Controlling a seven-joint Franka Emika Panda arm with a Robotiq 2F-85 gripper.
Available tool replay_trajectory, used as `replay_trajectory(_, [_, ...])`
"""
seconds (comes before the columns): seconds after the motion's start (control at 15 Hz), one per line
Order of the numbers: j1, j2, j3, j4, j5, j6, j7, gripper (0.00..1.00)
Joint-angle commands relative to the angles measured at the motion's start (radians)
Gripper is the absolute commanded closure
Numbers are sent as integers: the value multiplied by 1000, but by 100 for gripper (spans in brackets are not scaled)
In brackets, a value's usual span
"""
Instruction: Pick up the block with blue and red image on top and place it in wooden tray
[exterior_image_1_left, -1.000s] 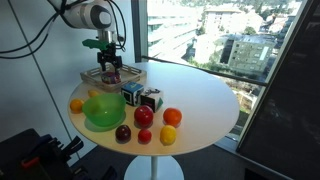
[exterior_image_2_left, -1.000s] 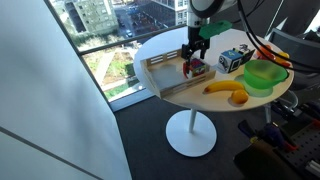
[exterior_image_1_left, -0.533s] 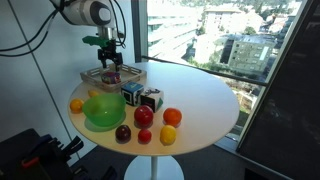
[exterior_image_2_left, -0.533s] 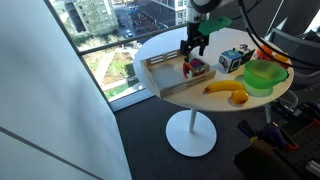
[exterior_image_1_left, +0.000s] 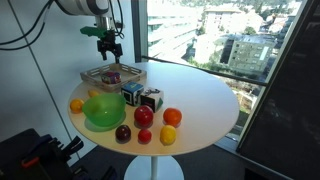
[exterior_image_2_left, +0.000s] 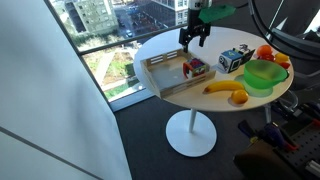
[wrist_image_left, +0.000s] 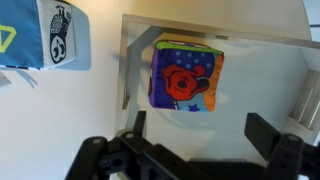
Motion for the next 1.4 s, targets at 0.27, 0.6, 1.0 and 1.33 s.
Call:
replay_trajectory(0.27, [-7,-130,-4,-50,-11,-116,49,0])
replay_trajectory(0.6, [-22,-215,1,-93,-7,-222,31,0])
replay_trajectory(1.0, [-31,-321,10,-157,5,-334,-6,0])
replay_trajectory(1.33, [-34,-420,15,-218,4,-362,12,0])
